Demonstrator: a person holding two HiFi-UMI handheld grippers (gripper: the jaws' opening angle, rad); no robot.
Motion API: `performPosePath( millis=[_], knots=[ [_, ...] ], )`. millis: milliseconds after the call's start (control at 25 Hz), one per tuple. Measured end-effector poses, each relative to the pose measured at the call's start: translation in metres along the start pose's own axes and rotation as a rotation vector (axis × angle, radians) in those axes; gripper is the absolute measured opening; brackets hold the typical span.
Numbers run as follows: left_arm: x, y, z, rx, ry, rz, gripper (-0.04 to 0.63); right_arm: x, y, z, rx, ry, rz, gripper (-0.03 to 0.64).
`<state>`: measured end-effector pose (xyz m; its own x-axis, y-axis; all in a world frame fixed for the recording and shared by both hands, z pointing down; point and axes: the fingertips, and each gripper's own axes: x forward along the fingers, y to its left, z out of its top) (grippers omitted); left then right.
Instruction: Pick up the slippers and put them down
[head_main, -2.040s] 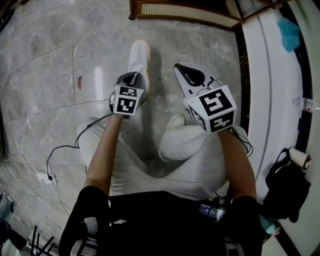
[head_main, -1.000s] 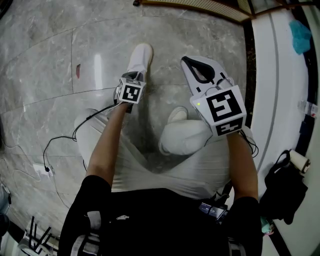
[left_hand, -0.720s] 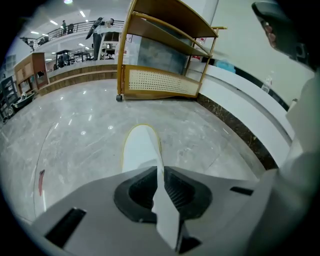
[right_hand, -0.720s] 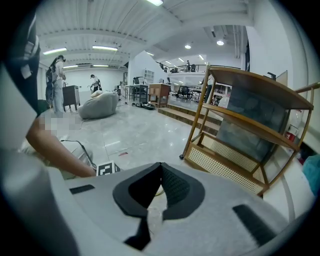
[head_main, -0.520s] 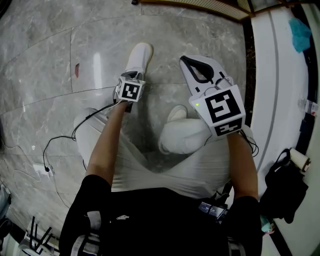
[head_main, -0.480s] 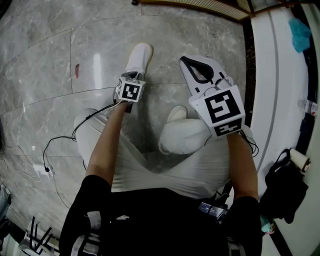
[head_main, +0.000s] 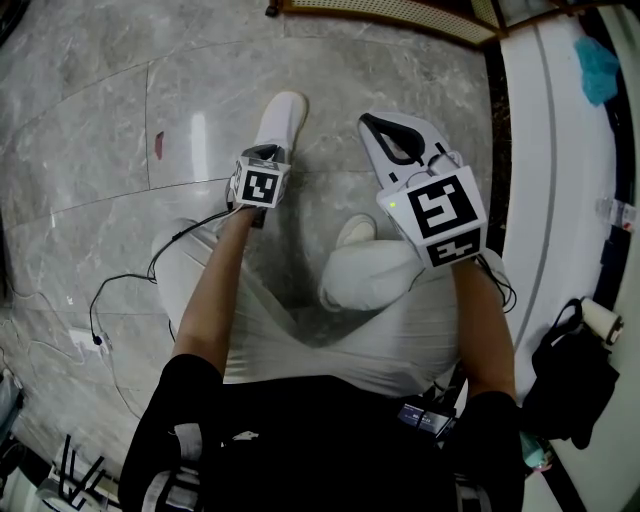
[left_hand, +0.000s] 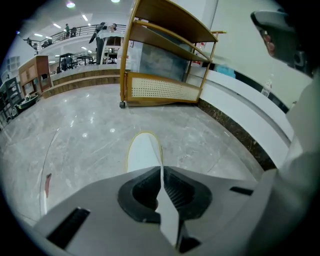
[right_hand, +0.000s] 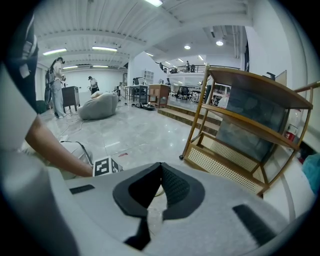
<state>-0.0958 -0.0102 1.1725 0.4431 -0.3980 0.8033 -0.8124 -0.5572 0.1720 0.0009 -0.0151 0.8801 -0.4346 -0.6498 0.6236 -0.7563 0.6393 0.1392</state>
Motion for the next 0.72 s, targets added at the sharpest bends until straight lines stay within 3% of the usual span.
performPosePath(
  millis=[200,720],
  knots=[
    [-0.022,0.005,0.026,-0.055,-0.093,0.028,0.012,-0.001,-0.002,-0.001,-0.004,0.004,-0.015,-0.002],
    [-0.085,-0.013,0.110,0.024,-0.294,-0.038,0.006,-0.005,-0.007,0.003,-0.018,-0.004,-0.050,-0.002]
  ],
)
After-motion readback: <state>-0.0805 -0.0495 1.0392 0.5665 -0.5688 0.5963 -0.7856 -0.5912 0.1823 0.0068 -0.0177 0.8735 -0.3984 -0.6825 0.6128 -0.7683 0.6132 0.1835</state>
